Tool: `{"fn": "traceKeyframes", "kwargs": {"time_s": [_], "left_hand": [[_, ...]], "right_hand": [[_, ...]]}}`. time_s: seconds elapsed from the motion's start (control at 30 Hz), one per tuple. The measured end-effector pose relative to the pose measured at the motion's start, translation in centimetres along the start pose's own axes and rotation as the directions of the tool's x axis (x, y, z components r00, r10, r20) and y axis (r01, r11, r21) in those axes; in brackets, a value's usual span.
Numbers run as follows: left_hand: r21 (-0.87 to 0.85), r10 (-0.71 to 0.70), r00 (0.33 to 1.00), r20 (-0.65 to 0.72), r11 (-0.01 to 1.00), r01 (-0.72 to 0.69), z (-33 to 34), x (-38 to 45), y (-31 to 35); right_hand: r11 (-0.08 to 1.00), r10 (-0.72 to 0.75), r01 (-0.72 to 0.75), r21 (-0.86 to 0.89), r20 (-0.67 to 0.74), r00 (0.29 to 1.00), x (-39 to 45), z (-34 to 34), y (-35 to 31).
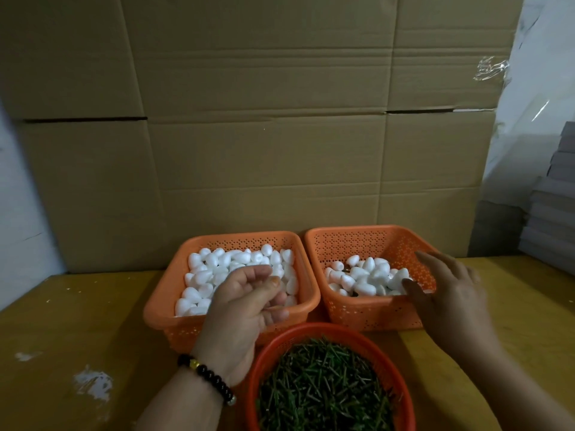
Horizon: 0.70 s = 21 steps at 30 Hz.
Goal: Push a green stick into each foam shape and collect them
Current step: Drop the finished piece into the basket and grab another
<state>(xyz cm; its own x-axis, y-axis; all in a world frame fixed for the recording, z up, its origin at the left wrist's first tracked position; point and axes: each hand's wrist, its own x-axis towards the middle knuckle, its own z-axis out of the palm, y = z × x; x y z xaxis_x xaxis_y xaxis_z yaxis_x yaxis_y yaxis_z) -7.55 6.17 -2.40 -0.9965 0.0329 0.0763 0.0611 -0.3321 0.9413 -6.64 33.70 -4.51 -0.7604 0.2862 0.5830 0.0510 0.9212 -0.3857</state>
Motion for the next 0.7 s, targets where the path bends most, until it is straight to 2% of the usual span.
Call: {"fn": "traceKeyframes", "kwargs": {"time_s": [0.13,0.23,0.3,0.37,0.43,0.5,0.53,0.6,0.7], "left_hand": [[0.115,0.061,0.996,-0.071,0.992,-0.052,-2.2,2.3,1.2],[0.426,0.126,0.989,-0.080,0.901,-0.080,-3.5,4.5,1.4],[0.671,0.155,0.988,-0.019,0.735,-0.102,-3.9,5.9,1.4],[0.845,0.073,0.994,0.081,0.524,-0.107,-3.9,7.1,1.5],[0.966,-0.078,0.990,0.122,0.240,-0.100,-3.8,8.0,1.6],[0.992,-0.204,0.973,0.106,-0.044,-0.118,-3.4,8.4,1.7],[0.984,-0.262,0.961,0.090,-0.124,-0.126,-3.1,8.5,1.9],[0.971,-0.363,0.930,0.065,-0.191,-0.143,-2.5,8.5,2.1],[0.944,-0.391,0.917,0.074,-0.269,-0.191,-1.8,8.6,2.2]], "right_hand": [[0.973,-0.183,0.185,0.137,-0.026,0.983,-0.8,-1.8,-2.6],[0.905,-0.376,0.328,0.270,0.150,0.914,-2.2,-3.6,-5.4],[0.875,-0.479,0.403,0.268,0.354,0.803,-3.4,-3.9,-7.0],[0.850,-0.519,0.470,0.236,0.522,0.677,-4.4,-3.4,-7.9],[0.844,-0.501,0.488,0.222,0.651,0.570,-5.2,-2.5,-8.4],[0.824,-0.501,0.519,0.225,0.718,0.483,-5.8,-1.7,-8.6],[0.816,-0.507,0.529,0.233,0.727,0.463,-6.1,-1.4,-8.5],[0.806,-0.516,0.541,0.240,0.734,0.442,-6.5,-1.1,-8.5],[0.780,-0.539,0.581,0.233,0.723,0.433,-6.8,-0.7,-8.4]]}}
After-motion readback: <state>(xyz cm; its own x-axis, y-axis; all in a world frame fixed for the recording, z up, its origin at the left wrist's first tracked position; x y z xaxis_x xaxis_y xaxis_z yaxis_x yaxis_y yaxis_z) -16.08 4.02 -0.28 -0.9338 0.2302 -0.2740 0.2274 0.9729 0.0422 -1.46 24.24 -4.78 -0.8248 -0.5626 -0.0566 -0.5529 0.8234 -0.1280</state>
